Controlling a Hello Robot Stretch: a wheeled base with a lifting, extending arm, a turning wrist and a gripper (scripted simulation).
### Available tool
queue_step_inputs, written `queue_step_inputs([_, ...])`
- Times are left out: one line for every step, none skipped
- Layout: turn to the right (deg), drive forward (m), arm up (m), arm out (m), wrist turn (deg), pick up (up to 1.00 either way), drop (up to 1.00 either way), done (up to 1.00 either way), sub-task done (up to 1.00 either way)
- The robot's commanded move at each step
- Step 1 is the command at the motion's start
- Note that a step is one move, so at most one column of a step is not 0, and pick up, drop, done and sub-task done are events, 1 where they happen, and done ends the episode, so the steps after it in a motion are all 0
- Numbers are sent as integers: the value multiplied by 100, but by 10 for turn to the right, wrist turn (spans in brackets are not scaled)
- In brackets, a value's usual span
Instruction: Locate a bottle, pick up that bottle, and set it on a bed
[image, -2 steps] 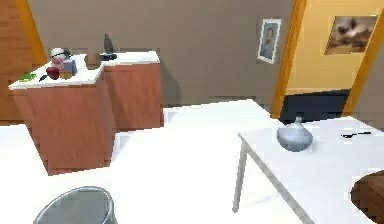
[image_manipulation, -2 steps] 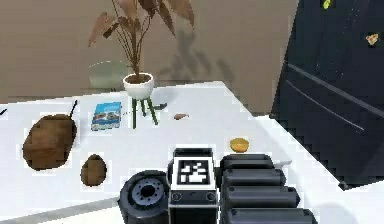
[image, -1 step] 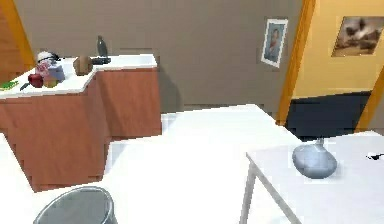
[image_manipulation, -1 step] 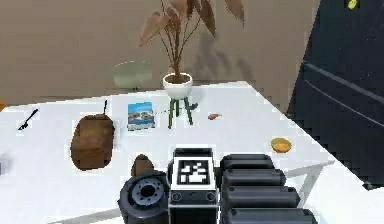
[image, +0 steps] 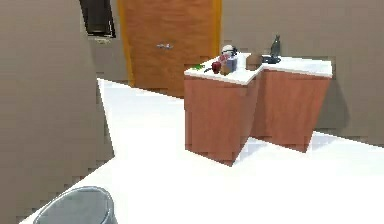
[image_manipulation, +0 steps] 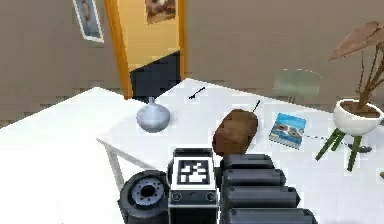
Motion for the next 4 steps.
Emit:
queue_step_inputs([-450, 0, 0, 0, 0, 0, 0, 0, 0])
queue_step_inputs([-270, 0, 0, 0, 0, 0, 0, 0, 0])
queue_step_inputs([0, 95, 0, 0, 0, 0, 0, 0, 0])
queue_step_inputs([-270, 0, 0, 0, 0, 0, 0, 0, 0])
